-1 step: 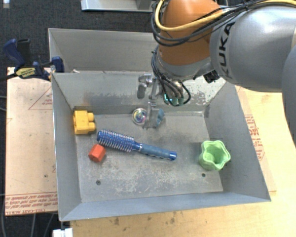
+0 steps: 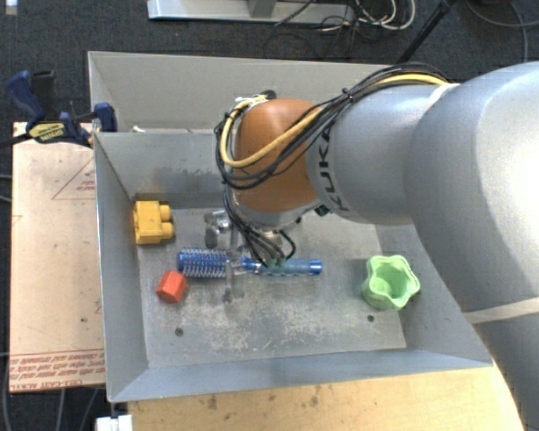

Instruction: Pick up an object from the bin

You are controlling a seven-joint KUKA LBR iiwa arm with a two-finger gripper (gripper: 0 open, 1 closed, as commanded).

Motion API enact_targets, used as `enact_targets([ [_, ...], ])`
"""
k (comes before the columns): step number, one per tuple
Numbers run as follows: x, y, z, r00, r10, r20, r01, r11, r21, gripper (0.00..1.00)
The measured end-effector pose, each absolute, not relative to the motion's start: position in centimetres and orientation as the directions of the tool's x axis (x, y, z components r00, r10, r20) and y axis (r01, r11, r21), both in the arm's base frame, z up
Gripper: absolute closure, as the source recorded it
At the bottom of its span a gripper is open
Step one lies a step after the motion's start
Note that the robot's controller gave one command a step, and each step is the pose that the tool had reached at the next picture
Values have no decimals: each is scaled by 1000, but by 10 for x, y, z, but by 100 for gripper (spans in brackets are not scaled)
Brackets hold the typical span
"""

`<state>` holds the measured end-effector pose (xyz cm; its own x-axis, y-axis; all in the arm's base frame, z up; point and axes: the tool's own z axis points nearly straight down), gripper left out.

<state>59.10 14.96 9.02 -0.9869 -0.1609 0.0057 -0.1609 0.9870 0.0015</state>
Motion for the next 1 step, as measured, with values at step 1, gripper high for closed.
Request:
enact_targets([
  [1,593,148,94,-987,-158,-1,-158,987,2,100],
])
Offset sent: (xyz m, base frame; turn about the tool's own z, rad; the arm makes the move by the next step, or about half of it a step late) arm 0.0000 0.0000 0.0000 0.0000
